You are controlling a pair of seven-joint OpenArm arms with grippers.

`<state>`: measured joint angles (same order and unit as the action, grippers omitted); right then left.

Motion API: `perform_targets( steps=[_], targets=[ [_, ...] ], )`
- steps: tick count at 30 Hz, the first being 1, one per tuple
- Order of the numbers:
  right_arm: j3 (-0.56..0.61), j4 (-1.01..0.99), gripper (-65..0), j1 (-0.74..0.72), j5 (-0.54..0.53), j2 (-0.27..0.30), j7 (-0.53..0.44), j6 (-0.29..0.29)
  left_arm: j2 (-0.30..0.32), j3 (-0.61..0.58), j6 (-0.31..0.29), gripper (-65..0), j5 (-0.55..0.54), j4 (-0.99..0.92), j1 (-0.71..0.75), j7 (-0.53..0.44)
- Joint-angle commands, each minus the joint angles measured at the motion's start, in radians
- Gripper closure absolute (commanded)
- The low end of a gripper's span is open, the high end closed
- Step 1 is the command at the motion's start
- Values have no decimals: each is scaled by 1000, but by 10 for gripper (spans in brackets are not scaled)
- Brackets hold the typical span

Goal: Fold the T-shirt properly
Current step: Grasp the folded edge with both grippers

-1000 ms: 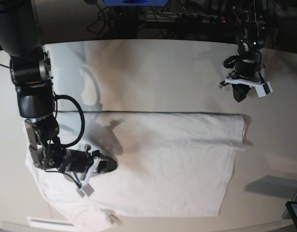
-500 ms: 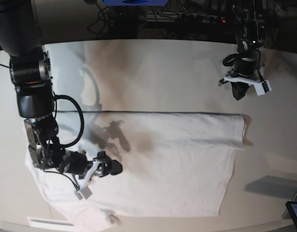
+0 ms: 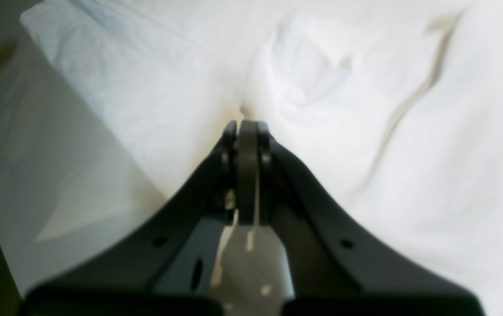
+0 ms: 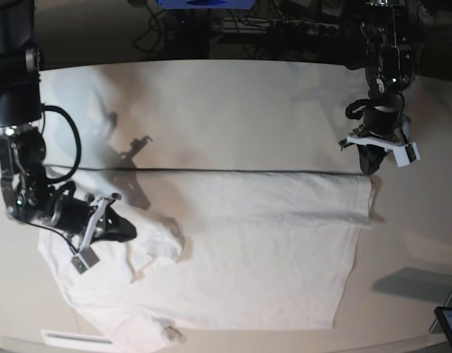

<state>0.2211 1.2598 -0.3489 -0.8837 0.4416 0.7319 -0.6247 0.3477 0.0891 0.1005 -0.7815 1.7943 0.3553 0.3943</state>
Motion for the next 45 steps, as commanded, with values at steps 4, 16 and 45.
perform_targets(
  steps=[4, 16, 45],
  targets=[
    [-10, 172, -20, 101, 191, 58, -87, 219, 81, -38, -52, 0, 7, 14, -66, -30],
    [-125, 245, -133, 273, 482, -33, -208, 325, -57, -25, -176, -186, 638, -103, -124, -30],
    [-249, 16, -353, 208, 657, -117, -206, 320, -128, 91, -342, -202, 515, -396, -370, 130]
  ],
)
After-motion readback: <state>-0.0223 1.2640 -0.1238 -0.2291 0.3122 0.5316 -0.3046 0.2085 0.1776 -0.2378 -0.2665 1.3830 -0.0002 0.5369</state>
